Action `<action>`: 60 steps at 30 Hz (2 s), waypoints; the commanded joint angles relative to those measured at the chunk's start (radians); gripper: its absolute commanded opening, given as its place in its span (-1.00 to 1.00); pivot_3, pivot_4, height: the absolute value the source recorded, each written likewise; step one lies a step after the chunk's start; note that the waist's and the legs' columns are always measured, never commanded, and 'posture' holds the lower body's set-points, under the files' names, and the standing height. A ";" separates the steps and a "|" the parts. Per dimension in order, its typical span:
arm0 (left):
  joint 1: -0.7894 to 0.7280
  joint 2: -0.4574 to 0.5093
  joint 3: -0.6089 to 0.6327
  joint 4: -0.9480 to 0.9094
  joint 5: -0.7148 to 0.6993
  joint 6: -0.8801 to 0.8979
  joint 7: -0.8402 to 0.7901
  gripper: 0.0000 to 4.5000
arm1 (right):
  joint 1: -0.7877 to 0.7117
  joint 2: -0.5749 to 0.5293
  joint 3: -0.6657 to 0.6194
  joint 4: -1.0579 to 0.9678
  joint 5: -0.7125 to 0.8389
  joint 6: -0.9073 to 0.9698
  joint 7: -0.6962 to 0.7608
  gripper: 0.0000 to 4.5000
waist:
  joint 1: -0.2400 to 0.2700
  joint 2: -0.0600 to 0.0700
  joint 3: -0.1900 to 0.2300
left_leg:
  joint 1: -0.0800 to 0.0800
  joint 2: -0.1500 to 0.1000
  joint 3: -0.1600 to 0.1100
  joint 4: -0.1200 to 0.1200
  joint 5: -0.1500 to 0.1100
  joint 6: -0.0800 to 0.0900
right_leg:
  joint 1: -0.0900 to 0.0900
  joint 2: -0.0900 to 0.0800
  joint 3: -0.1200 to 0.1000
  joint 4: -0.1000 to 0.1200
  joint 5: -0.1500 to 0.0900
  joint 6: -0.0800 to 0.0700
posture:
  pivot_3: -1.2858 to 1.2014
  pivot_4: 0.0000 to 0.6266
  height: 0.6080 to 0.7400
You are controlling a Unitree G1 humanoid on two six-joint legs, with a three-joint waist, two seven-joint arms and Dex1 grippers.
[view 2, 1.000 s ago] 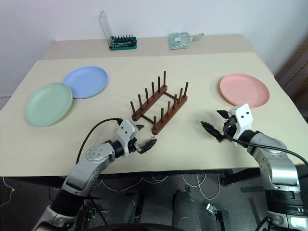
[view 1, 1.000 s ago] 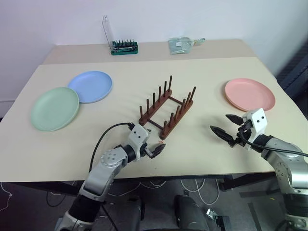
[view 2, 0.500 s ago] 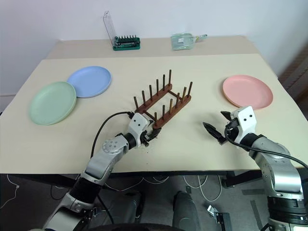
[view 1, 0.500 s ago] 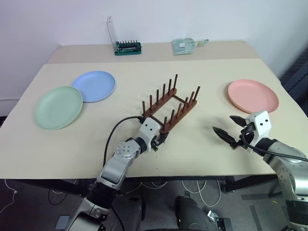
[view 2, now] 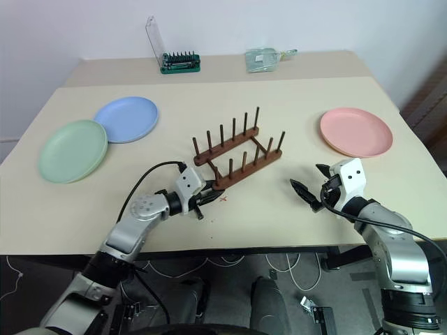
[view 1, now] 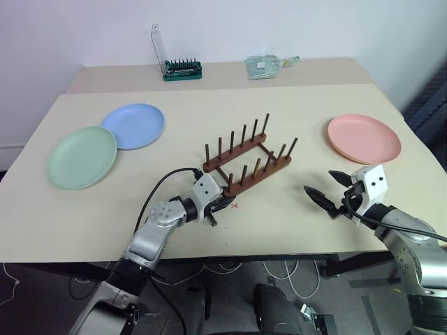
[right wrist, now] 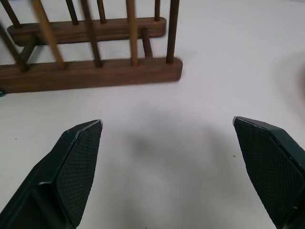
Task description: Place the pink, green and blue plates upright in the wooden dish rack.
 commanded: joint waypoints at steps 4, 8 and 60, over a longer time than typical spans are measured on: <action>-0.114 0.064 0.009 0.192 -0.024 -0.182 -0.237 -0.67 | 0.014 0.007 0.010 -0.033 0.001 -0.034 0.000 1.00 | 0.003 0.000 0.000 | -0.001 0.000 0.000 0.001 0.000 0.000 | 0.000 0.000 0.000 0.000 0.000 0.000 | 0.03 -0.52 1.00; -0.179 0.045 0.042 0.296 -0.057 -0.205 -0.285 -0.67 | 0.027 0.008 0.006 -0.037 -0.001 -0.042 -0.009 1.00 | 0.003 0.000 0.000 | -0.001 0.000 0.000 0.001 0.000 0.000 | 0.000 0.000 0.000 0.000 0.000 0.000 | 0.03 -0.52 1.00; -0.042 -0.037 0.111 0.185 0.069 -0.021 0.193 -0.98 | -0.267 0.092 0.306 0.261 -0.354 -0.120 -0.161 -1.00 | -0.019 0.001 -0.002 | 0.012 0.000 0.000 -0.001 0.000 0.000 | 0.010 0.000 0.000 0.002 0.001 0.000 | 0.03 -0.52 1.00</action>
